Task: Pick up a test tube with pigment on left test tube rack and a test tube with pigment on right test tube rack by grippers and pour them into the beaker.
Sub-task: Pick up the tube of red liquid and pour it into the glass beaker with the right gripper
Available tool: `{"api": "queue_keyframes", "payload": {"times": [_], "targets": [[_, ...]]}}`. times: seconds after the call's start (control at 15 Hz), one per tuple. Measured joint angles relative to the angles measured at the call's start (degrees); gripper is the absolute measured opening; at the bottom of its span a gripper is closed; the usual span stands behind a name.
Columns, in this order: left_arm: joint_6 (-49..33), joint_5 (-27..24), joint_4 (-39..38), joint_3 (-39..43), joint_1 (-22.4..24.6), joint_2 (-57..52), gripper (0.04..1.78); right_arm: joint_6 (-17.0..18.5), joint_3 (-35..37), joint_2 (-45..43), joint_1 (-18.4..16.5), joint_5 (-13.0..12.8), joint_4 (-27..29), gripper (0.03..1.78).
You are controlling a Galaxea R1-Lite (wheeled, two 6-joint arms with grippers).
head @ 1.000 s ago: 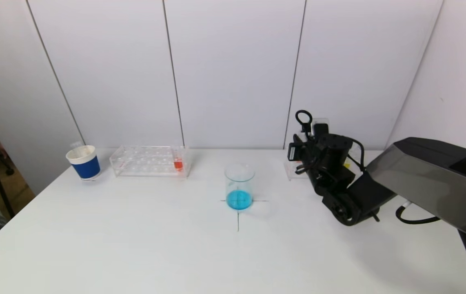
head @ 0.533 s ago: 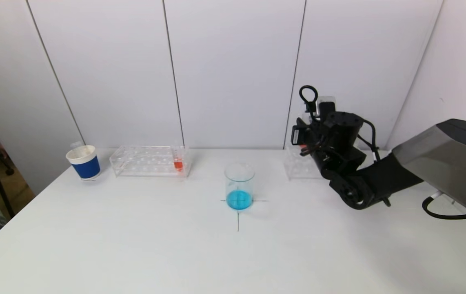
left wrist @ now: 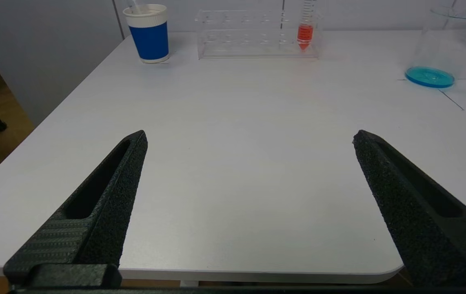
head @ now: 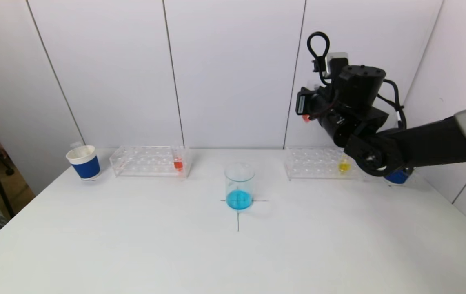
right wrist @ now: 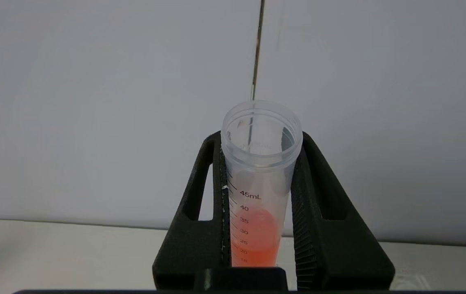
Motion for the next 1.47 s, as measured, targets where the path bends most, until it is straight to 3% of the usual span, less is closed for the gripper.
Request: {"api": "queue_keyframes", "payload": {"times": [0.27, 0.67, 0.93, 1.13, 1.27, 1.47], "targets": [[0.0, 0.0, 0.0, 0.0, 0.0, 0.0, 1.76, -4.2, -6.2, -1.9, 2.0, 0.6, 6.5, 0.48], [0.0, 0.0, 0.0, 0.0, 0.0, 0.0, 1.76, -16.8, -10.9, -2.5, 5.3, 1.1, 11.3, 0.48], [0.0, 0.0, 0.0, 0.0, 0.0, 0.0, 1.76, -19.2, -14.4, -3.4, 7.3, 2.9, 19.7, 0.48], [0.0, 0.0, 0.0, 0.0, 0.0, 0.0, 1.76, -23.5, -16.4, -4.1, 8.2, 3.8, 25.8, 0.48], [0.0, 0.0, 0.0, 0.0, 0.0, 0.0, 1.76, -27.8, -16.8, -4.6, 8.4, 6.6, 27.4, 0.48], [0.0, 0.0, 0.0, 0.0, 0.0, 0.0, 1.76, -30.9, -16.8, -5.0, 7.6, 13.9, 27.8, 0.48]]}}
